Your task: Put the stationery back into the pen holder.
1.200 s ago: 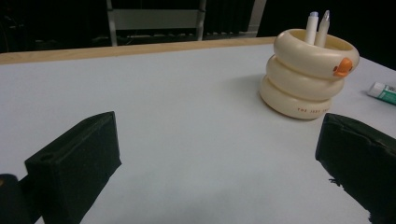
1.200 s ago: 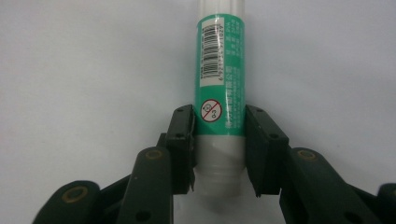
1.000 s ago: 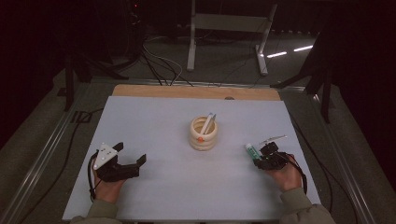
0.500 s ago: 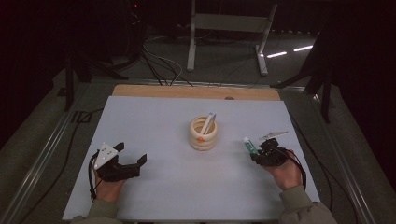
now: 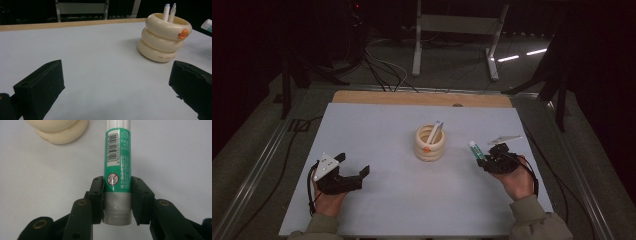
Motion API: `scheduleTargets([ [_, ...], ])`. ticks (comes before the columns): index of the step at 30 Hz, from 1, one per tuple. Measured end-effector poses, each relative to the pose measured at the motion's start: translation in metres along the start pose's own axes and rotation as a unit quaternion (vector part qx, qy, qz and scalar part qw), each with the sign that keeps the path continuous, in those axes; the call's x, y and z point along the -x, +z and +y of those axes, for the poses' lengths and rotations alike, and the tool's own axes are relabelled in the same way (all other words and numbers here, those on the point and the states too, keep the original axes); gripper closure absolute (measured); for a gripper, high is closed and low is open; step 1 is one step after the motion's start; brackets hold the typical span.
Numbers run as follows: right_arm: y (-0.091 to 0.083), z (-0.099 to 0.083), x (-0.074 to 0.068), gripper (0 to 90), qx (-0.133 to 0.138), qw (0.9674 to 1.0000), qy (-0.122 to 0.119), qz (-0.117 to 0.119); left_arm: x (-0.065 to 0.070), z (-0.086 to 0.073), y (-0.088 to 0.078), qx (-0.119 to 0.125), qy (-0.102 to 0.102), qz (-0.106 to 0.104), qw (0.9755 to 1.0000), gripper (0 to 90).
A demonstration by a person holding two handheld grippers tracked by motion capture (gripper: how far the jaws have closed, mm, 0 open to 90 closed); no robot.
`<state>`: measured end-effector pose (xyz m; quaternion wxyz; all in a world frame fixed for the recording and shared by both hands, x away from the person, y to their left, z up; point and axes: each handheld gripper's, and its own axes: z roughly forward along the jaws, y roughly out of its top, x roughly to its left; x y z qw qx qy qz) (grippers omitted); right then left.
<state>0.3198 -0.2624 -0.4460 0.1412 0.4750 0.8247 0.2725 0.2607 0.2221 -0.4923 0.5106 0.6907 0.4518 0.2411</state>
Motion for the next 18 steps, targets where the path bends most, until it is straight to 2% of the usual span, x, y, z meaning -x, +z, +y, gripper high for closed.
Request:
scheduleTargets([
  [18,-0.005,0.025,-0.018,65.7,0.020,0.9995,-0.020,0.014,0.000,0.000,0.001,-0.003,0.001,-0.002,1.0000,0.3],
])
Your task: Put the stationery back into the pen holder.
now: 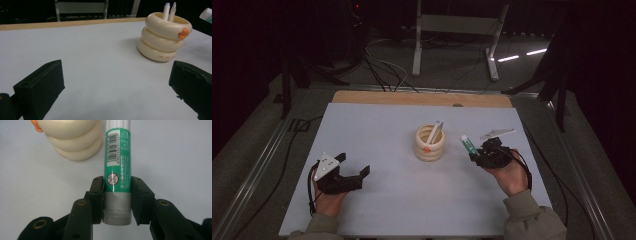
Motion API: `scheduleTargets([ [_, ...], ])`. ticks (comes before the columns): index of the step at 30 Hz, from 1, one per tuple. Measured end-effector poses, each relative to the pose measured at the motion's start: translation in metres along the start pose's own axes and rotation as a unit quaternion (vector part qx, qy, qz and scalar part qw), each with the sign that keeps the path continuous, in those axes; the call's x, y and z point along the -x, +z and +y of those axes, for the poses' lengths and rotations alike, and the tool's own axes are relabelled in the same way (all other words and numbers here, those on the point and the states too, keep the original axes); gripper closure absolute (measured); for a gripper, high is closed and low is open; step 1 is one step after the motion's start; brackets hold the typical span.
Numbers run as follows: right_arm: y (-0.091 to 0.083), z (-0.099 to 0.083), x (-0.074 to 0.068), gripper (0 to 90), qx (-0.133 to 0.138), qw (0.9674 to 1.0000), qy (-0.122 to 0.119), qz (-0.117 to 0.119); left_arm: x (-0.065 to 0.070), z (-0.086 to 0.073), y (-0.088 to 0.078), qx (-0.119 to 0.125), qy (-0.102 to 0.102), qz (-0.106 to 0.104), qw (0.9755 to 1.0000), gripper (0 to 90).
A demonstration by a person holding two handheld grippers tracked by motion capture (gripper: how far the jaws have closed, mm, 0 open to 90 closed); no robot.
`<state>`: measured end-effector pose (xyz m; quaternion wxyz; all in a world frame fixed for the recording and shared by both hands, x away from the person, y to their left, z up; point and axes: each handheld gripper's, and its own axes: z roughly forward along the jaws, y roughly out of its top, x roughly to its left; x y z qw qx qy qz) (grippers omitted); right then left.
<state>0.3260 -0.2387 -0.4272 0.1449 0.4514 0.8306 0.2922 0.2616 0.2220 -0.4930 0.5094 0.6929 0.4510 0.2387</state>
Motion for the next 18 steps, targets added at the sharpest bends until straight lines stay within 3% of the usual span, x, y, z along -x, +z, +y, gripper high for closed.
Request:
scheduleTargets([
  [18,0.001,0.025,-0.019,65.7,0.015,0.9996,-0.016,0.016,-0.001,0.000,0.000,-0.003,0.000,0.000,1.0000,0.3],
])
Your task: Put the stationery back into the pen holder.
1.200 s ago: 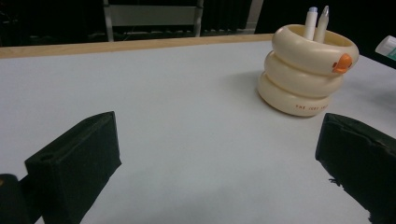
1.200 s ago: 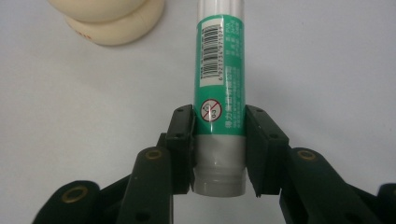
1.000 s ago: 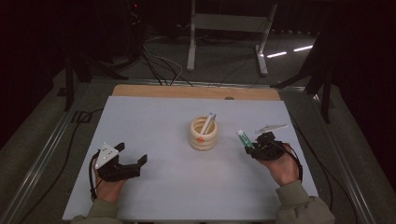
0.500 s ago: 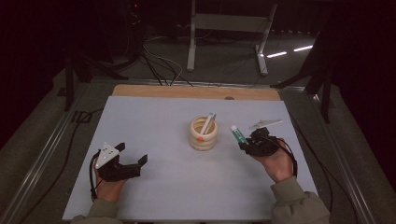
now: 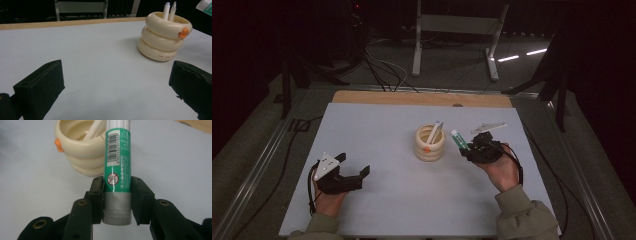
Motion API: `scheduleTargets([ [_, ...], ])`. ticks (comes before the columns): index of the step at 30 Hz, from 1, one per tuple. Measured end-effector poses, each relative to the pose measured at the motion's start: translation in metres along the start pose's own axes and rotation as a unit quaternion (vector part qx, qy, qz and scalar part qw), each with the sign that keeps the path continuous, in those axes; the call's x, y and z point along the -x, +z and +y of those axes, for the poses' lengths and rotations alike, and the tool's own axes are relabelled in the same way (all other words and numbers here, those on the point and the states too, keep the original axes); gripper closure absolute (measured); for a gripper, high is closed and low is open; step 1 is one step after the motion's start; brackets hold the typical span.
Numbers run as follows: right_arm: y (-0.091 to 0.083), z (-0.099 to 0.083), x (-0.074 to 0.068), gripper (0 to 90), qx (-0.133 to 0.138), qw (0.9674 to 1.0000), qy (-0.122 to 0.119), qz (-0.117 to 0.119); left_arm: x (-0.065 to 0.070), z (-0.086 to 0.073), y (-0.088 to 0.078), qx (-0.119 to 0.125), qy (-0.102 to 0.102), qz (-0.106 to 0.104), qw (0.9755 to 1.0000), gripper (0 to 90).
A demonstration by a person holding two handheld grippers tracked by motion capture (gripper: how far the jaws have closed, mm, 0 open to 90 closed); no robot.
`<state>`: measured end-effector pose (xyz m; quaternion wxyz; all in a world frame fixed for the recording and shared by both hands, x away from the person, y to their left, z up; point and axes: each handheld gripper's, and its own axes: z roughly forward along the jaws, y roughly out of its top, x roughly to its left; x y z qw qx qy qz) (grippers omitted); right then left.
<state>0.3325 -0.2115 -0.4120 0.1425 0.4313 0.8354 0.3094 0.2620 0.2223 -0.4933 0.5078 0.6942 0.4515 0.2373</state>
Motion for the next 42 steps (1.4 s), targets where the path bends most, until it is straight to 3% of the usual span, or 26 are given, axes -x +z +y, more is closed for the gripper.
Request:
scheduleTargets([
  [16,0.003,0.016,-0.002,65.6,0.003,1.0000,-0.009,0.000,0.000,0.000,0.000,-0.001,0.000,-0.002,1.0000,0.3],
  [23,0.002,0.027,-0.004,65.6,0.009,0.9998,-0.010,0.016,0.000,0.000,0.000,-0.001,0.000,-0.002,1.0000,0.3],
  [42,0.004,0.052,-0.013,65.6,0.006,0.9992,-0.024,0.032,-0.001,-0.001,0.001,-0.003,-0.004,-0.002,1.0000,0.3],
])
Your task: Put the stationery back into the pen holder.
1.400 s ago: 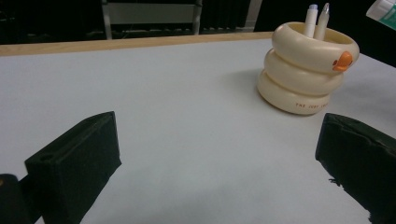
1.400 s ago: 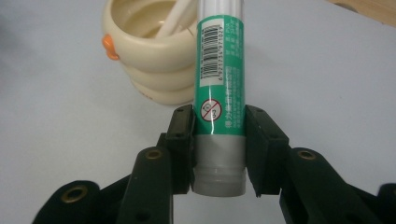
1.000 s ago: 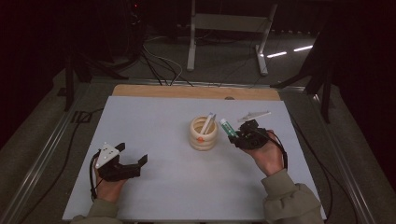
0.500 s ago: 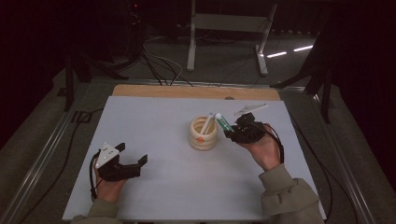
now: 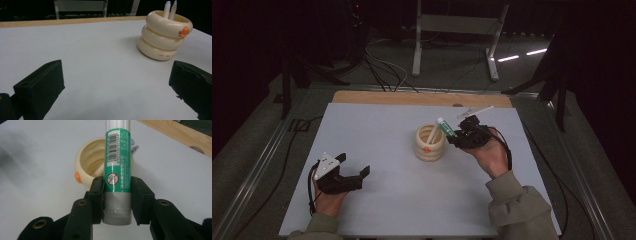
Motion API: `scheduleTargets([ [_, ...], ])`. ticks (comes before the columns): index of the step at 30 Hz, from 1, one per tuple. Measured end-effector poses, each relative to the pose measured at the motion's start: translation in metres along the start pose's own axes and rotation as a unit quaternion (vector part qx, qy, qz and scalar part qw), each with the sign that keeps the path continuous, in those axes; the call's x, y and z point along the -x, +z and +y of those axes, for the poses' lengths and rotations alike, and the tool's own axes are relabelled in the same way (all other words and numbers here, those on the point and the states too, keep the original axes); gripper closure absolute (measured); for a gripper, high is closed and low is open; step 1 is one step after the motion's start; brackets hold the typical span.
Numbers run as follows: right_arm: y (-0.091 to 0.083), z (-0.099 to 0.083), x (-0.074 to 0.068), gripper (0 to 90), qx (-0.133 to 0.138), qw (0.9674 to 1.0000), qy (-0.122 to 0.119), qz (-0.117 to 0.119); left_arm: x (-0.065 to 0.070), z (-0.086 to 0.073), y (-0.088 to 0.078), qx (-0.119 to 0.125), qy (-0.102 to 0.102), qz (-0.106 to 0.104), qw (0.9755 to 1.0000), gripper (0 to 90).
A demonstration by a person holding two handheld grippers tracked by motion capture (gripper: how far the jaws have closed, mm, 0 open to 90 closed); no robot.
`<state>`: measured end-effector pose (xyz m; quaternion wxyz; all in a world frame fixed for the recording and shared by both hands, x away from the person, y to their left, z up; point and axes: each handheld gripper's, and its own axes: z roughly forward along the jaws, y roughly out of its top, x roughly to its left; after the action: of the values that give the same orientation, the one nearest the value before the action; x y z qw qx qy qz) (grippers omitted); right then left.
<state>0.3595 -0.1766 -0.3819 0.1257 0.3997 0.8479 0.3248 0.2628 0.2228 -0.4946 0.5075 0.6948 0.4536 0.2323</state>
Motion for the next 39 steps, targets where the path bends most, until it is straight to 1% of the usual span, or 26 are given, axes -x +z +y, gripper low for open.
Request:
scheduleTargets([
  [5,0.003,0.006,-0.003,65.6,-0.004,1.0000,-0.006,0.002,0.000,0.000,0.000,0.000,0.000,0.000,1.0000,0.3],
  [12,0.006,0.012,-0.005,65.6,-0.008,0.9999,-0.008,0.003,0.000,0.000,0.000,-0.002,0.000,0.001,1.0000,0.3],
  [20,0.013,0.013,-0.008,65.5,-0.018,0.9997,-0.015,0.006,0.000,0.000,0.000,-0.002,-0.002,0.001,1.0000,0.3],
  [25,0.015,0.014,-0.009,65.5,-0.020,0.9997,-0.015,0.006,0.000,0.000,0.001,-0.003,-0.002,0.001,1.0000,0.3],
  [29,0.017,0.014,-0.009,65.4,-0.020,0.9997,-0.011,0.008,0.000,0.000,0.001,-0.003,-0.002,0.000,1.0000,0.3],
  [39,0.025,0.016,-0.013,65.4,-0.026,0.9995,-0.009,0.014,-0.001,-0.001,0.001,-0.003,-0.003,0.000,1.0000,0.3],
])
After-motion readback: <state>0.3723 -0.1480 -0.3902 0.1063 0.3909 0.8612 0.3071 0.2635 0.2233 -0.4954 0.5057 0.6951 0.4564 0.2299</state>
